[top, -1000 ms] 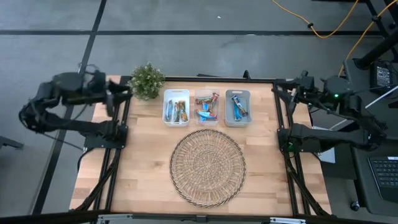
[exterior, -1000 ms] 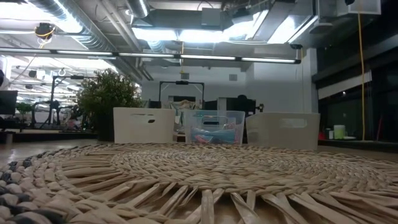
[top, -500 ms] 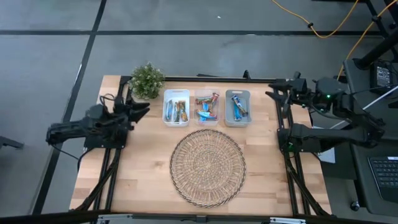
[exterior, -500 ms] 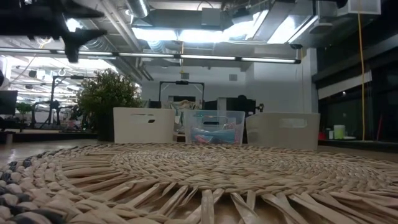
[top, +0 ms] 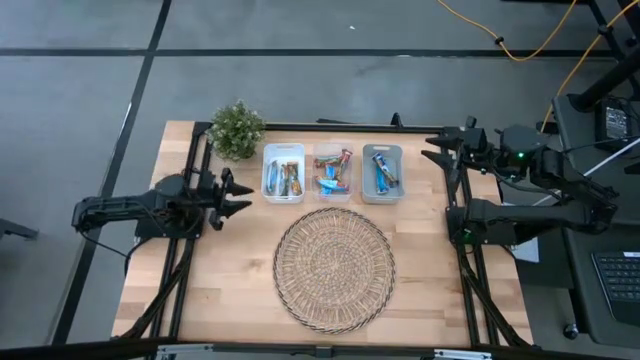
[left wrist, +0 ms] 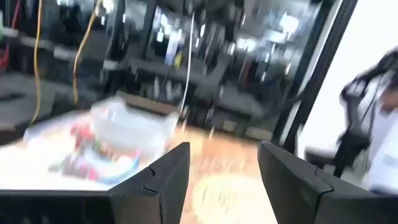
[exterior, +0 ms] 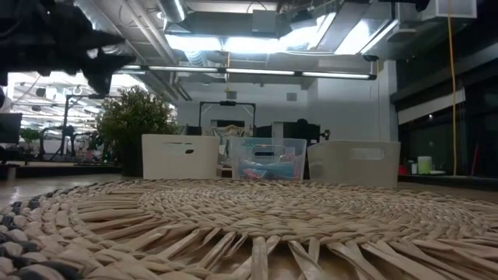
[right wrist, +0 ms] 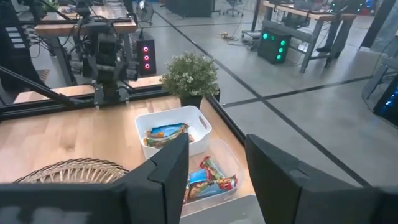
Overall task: Pick and place Granola Bars by type
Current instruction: Return to Home Position
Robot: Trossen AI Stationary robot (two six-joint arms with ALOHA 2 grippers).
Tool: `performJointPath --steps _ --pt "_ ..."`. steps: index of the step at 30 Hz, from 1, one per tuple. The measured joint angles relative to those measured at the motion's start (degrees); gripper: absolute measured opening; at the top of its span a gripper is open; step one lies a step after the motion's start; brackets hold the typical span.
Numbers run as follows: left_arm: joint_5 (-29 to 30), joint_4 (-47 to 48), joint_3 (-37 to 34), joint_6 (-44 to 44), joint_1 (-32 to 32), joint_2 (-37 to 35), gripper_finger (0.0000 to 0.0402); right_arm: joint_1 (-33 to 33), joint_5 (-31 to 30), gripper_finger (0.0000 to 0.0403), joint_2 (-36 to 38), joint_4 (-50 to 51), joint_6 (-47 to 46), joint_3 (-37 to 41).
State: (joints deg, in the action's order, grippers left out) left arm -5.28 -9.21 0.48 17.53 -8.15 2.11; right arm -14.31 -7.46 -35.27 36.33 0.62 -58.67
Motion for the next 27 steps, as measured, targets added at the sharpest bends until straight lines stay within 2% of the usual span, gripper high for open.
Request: performJointPath --steps 3,7,13,18,22,24,27 --pt "-0.84 4.99 -0.01 -2.17 0.97 0.35 0.0182 0.0 0.0 0.0161 -0.02 -0.02 -0.1 0.0" --pt "-1.67 6.01 -0.01 -7.22 2.71 0.66 0.0182 0.0 0.0 0.0161 0.01 -0.05 -0.13 0.0" --pt "4.15 8.19 -0.01 -14.31 3.25 0.85 0.0182 0.0 0.05 0.0161 0.01 -0.06 1.22 0.0" --pt "5.19 7.73 -0.01 -13.5 3.24 0.85 0.0182 0.14 2.54 0.0161 0.02 -2.19 5.91 0.0" --pt "3.82 7.71 -0.01 -8.11 3.24 0.85 0.0182 0.75 6.12 0.0161 1.19 -11.67 11.24 0.6" --pt "3.82 7.74 -0.01 -6.5 3.24 0.85 0.0182 1.1 7.12 0.0161 3.38 -15.65 11.88 3.45" --pt "3.85 7.73 -0.01 -6.24 3.24 0.85 0.0182 1.27 7.73 0.0161 8.81 -20.62 11.14 12.38"
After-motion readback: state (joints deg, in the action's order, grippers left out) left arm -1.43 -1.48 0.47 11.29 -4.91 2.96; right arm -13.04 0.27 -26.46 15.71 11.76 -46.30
